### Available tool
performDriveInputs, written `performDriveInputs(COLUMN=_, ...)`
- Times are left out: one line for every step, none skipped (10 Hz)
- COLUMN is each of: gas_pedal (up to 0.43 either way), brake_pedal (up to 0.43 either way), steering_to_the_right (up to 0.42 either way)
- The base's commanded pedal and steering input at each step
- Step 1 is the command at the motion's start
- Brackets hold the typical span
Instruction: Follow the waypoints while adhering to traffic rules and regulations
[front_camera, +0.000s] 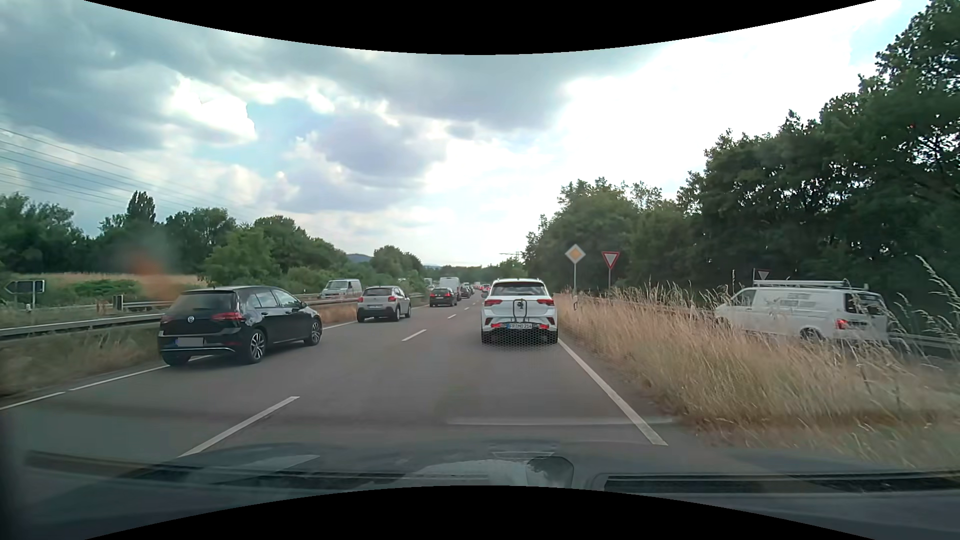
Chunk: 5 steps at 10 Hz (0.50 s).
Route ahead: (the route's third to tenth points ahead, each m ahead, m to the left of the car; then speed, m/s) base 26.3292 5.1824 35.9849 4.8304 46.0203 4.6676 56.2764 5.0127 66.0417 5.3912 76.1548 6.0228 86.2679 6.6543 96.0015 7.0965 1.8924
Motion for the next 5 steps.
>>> performDriveInputs(gas_pedal=0.000, brake_pedal=0.073, steering_to_the_right=-0.010)
performDriveInputs(gas_pedal=0.000, brake_pedal=0.067, steering_to_the_right=-0.012)
performDriveInputs(gas_pedal=0.000, brake_pedal=0.067, steering_to_the_right=-0.016)
performDriveInputs(gas_pedal=0.000, brake_pedal=0.067, steering_to_the_right=-0.020)
performDriveInputs(gas_pedal=0.000, brake_pedal=0.073, steering_to_the_right=-0.021)
